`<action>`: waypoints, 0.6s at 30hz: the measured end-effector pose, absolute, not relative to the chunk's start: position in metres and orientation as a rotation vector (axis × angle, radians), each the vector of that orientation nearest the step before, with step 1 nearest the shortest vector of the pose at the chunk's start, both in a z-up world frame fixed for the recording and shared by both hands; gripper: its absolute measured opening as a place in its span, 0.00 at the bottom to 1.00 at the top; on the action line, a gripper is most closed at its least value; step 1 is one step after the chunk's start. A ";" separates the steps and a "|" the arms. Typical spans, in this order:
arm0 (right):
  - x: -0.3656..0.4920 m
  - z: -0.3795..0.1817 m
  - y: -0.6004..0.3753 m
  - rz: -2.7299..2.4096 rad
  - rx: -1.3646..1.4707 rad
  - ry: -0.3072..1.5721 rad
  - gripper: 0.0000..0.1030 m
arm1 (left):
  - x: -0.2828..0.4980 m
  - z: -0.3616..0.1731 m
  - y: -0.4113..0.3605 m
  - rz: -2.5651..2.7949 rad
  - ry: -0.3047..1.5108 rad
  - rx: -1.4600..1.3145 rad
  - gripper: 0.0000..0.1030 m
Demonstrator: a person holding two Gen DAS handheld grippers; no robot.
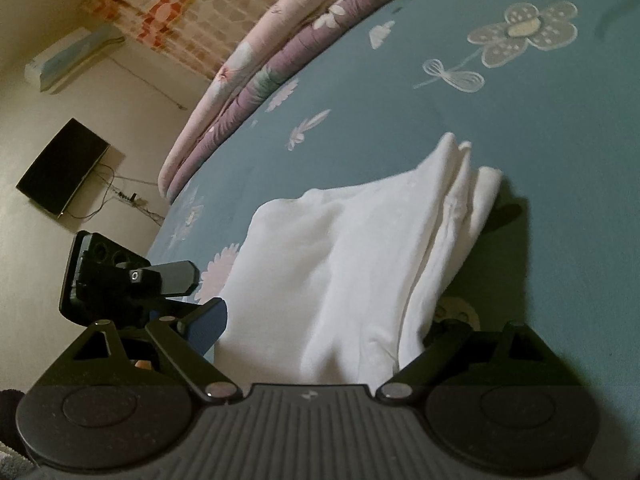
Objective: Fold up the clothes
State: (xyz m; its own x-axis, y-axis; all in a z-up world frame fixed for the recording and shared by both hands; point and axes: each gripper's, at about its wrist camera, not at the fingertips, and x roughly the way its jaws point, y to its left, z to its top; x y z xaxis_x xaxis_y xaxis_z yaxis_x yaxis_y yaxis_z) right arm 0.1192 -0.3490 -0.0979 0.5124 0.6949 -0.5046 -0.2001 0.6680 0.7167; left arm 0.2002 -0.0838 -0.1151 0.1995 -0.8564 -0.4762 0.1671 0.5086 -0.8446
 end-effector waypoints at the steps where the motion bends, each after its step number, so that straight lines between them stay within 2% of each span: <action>1: 0.119 -0.095 -0.348 0.585 0.635 0.872 0.91 | 0.199 -0.114 -0.081 -0.820 1.148 -0.744 0.98; 18: 0.117 -0.059 -0.389 0.490 0.519 0.793 0.91 | 0.216 -0.092 -0.140 -0.903 1.130 -0.741 0.98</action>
